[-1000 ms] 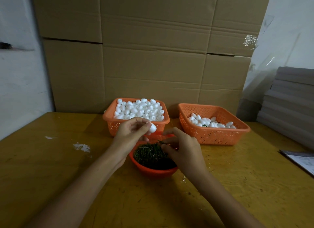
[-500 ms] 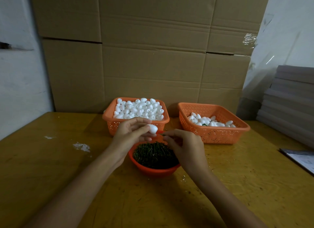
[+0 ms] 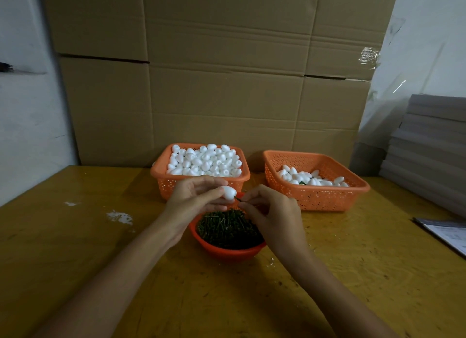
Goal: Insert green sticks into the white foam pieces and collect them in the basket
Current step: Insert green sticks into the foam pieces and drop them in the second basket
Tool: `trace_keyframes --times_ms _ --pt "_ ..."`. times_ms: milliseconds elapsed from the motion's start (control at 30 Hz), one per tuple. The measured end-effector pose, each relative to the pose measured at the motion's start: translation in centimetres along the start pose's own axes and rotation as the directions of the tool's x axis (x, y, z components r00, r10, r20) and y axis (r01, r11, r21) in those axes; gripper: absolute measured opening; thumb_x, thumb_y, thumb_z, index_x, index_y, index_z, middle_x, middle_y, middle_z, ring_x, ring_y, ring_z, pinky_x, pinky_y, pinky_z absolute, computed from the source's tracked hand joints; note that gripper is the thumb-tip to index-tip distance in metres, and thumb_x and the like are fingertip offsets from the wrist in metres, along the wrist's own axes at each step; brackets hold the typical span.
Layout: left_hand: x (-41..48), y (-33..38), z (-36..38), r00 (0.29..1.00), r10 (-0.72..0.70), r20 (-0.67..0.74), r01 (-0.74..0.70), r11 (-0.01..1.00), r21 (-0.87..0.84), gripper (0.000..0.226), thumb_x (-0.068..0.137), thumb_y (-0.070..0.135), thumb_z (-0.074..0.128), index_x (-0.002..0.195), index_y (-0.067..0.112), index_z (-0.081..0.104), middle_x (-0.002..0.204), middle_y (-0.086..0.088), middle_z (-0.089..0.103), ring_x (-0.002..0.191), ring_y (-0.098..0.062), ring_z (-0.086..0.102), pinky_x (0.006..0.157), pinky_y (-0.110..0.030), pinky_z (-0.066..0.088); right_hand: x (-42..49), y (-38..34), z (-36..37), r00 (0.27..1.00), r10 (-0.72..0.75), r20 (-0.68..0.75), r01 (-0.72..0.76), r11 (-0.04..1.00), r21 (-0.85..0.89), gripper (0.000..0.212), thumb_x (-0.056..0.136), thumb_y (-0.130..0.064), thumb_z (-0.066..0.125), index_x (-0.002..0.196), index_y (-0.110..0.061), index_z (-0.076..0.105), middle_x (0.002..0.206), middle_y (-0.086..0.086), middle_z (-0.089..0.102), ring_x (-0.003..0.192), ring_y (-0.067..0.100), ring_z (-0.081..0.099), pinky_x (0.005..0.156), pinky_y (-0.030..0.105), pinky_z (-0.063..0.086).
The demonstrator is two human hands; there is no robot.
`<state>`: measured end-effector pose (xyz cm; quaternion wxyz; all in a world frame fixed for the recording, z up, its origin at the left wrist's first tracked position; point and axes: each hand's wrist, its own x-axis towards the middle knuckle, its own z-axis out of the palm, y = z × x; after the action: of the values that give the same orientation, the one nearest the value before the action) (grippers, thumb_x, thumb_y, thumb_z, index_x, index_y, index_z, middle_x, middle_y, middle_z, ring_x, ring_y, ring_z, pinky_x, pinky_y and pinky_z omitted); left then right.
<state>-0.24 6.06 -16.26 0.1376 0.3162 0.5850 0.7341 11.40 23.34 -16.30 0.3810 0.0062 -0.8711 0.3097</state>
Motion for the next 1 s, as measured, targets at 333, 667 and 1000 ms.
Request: trace_keyframes --times_ms 333,667,1000 --pt "-0.2 0.0 -0.1 0.993 0.053 0.108 -0.067 0.990 0.126 0.031 0.090 0.012 0.078 0.120 0.012 0.073 0.114 -0.008 0.079 0.104 -0.028 0.078 0.077 -0.033 0.066 0.2 0.4 -0.4 0.997 -0.064 0.053 0.061 0.996 0.060 0.022 0.088 -0.019 0.083 0.094 -0.024 0.062 0.084 -0.015 0.074 0.079 -0.003 0.072 0.067 0.020 0.058" --pt "-0.2 -0.2 1.0 0.997 0.052 0.061 -0.067 0.956 0.285 0.023 0.097 0.011 0.072 0.120 0.013 0.067 0.106 -0.006 0.079 0.095 -0.024 0.078 0.077 -0.038 0.066 3.8 7.3 -6.8 0.860 0.260 -0.439 -0.264 0.963 0.054 0.010 0.094 -0.024 0.076 0.100 -0.017 0.071 0.093 -0.002 0.075 0.080 0.011 0.072 0.070 0.029 0.060" --pt "-0.1 -0.3 0.8 0.994 0.065 0.084 -0.091 0.931 0.355 0.016 0.100 0.008 0.069 0.115 0.013 0.069 0.101 -0.005 0.080 0.094 -0.021 0.077 0.074 -0.038 0.065 3.3 13.1 -7.1 0.933 0.157 -0.325 -0.327 0.746 -0.579 0.031 0.107 -0.029 0.055 0.116 -0.006 0.074 0.129 0.020 0.068 0.124 0.043 0.051 0.095 0.048 0.042"
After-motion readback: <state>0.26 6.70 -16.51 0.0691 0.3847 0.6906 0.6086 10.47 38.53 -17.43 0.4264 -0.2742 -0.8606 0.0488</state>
